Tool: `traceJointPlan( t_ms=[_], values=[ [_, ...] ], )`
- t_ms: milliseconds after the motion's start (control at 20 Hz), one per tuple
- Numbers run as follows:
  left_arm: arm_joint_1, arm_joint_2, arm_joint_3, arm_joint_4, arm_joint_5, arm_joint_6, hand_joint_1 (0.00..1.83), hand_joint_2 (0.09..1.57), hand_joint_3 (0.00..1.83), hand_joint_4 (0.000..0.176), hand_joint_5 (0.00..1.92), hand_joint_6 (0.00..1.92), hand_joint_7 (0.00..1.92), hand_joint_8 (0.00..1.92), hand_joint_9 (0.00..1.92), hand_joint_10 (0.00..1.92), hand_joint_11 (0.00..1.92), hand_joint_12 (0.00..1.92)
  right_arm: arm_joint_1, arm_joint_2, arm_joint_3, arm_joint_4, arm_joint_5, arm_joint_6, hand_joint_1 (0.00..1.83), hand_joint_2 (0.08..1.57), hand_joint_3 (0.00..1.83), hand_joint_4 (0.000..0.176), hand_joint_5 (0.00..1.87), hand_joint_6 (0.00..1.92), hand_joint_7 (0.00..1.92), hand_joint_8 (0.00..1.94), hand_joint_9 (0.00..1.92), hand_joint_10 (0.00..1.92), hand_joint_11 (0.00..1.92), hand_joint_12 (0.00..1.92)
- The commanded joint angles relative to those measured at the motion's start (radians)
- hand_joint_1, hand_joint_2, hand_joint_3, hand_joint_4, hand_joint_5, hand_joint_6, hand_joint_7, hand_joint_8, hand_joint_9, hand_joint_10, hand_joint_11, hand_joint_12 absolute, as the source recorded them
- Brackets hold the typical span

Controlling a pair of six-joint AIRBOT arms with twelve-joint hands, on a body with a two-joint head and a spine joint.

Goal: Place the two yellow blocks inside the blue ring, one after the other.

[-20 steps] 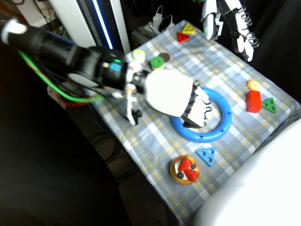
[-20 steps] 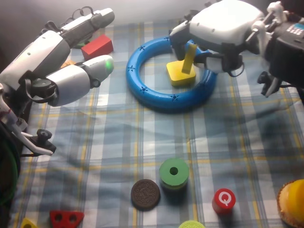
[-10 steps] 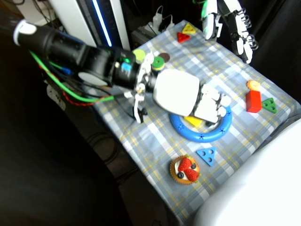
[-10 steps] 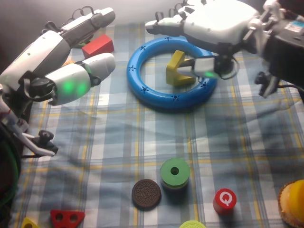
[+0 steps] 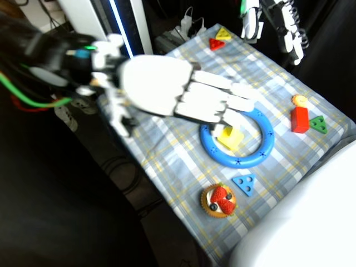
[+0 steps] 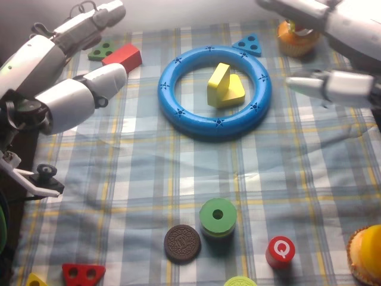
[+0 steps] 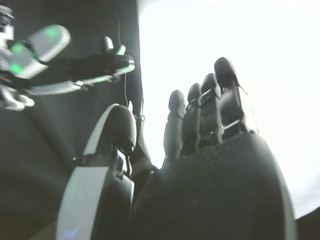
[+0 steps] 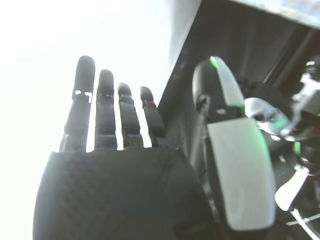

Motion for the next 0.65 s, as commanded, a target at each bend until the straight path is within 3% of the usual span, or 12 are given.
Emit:
traceJointPlan(
  t_ms=[0, 50, 100, 150, 250, 300, 350, 400, 450, 500, 550, 600],
  values=[
    [-0.006, 0.009, 0.001, 0.024, -0.143, -0.015, 0.58, 1.42, 0.00, 0.006, 0.19, 0.00, 0.13, 0.00, 0.09, 0.01, 0.00, 0.60, -0.009, 0.020, -0.010, -0.007, 0.212, 0.020, 0.59, 1.30, 0.00, 0.021, 0.00, 0.00, 0.00, 0.00, 0.03, 0.22, 0.00, 0.89],
    [-0.005, 0.010, 0.004, 0.026, -0.152, -0.039, 0.61, 1.41, 0.00, 0.000, 0.17, 0.00, 0.14, 0.00, 0.10, 0.01, 0.00, 0.69, -0.048, 0.043, -0.025, -0.007, 0.261, 0.048, 0.56, 1.31, 0.00, 0.033, 0.00, 0.00, 0.00, 0.00, 0.01, 0.05, 0.00, 0.48],
    [-0.002, 0.011, 0.010, 0.031, -0.159, -0.068, 0.65, 1.40, 0.00, 0.000, 0.17, 0.00, 0.13, 0.00, 0.11, 0.01, 0.00, 0.71, -0.072, 0.058, -0.034, -0.006, 0.293, 0.067, 0.49, 1.31, 0.00, 0.078, 0.00, 0.00, 0.00, 0.00, 0.00, 0.01, 0.00, 0.16],
    [0.001, 0.011, 0.025, 0.040, -0.176, -0.131, 0.66, 1.40, 0.00, 0.000, 0.17, 0.00, 0.13, 0.00, 0.11, 0.01, 0.00, 0.72, -0.113, 0.082, -0.050, 0.005, 0.343, 0.084, 0.46, 1.31, 0.00, 0.089, 0.00, 0.00, 0.00, 0.00, 0.00, 0.00, 0.00, 0.03],
    [0.008, 0.008, 0.044, 0.051, -0.208, -0.210, 0.60, 1.38, 0.00, 0.000, 0.16, 0.00, 0.12, 0.01, 0.09, 0.03, 0.00, 0.54, -0.169, 0.114, -0.077, 0.036, 0.424, 0.087, 0.48, 1.30, 0.00, 0.070, 0.00, 0.00, 0.00, 0.00, 0.02, 0.01, 0.07, 0.03],
    [0.012, 0.008, 0.050, 0.056, -0.227, -0.245, 0.50, 1.41, 0.01, 0.050, 0.06, 0.00, 0.02, 0.00, 0.00, 0.00, 0.00, 0.02, -0.201, 0.128, -0.089, 0.055, 0.477, 0.093, 0.53, 1.29, 0.00, 0.066, 0.00, 0.00, 0.00, 0.00, 0.00, 0.00, 0.00, 0.00],
    [0.022, 0.008, 0.057, 0.062, -0.259, -0.286, 0.45, 1.41, 0.01, 0.075, 0.04, 0.00, 0.00, 0.00, 0.00, 0.00, 0.00, 0.00, -0.242, 0.141, -0.098, 0.076, 0.538, 0.114, 0.55, 1.28, 0.00, 0.075, 0.00, 0.00, 0.00, 0.00, 0.00, 0.00, 0.00, 0.00],
    [0.030, 0.010, 0.058, 0.062, -0.280, -0.304, 0.38, 1.41, 0.00, 0.109, 0.01, 0.00, 0.00, 0.00, 0.00, 0.00, 0.00, 0.00, -0.267, 0.147, -0.101, 0.088, 0.585, 0.135, 0.53, 1.26, 0.00, 0.060, 0.00, 0.00, 0.00, 0.00, 0.00, 0.00, 0.02, 0.01],
    [0.040, 0.013, 0.058, 0.062, -0.310, -0.328, 0.34, 1.41, 0.00, 0.121, 0.00, 0.00, 0.00, 0.00, 0.00, 0.00, 0.00, 0.00, -0.294, 0.153, -0.103, 0.097, 0.628, 0.158, 0.53, 1.26, 0.00, 0.075, 0.00, 0.00, 0.00, 0.00, 0.00, 0.00, 0.03, 0.01],
    [0.053, 0.014, 0.062, 0.064, -0.351, -0.364, 0.34, 1.41, 0.00, 0.121, 0.00, 0.00, 0.00, 0.00, 0.00, 0.00, 0.00, 0.00, -0.318, 0.161, -0.110, 0.106, 0.676, 0.170, 0.53, 1.26, 0.00, 0.075, 0.00, 0.00, 0.00, 0.00, 0.00, 0.00, 0.03, 0.01],
    [0.055, 0.015, 0.063, 0.065, -0.358, -0.372, 0.41, 1.41, 0.00, 0.075, 0.00, 0.00, 0.00, 0.00, 0.02, 0.01, 0.00, 0.41, -0.324, 0.163, -0.112, 0.107, 0.687, 0.171, 0.47, 1.26, 0.00, 0.050, 0.00, 0.00, 0.00, 0.00, 0.00, 0.00, 0.00, 0.32],
    [0.055, 0.015, 0.063, 0.065, -0.358, -0.372, 0.41, 1.41, 0.00, 0.075, 0.00, 0.00, 0.00, 0.00, 0.02, 0.01, 0.00, 0.41, -0.324, 0.163, -0.112, 0.107, 0.687, 0.171, 0.47, 1.26, 0.00, 0.050, 0.00, 0.00, 0.00, 0.00, 0.00, 0.00, 0.00, 0.32]
  ],
)
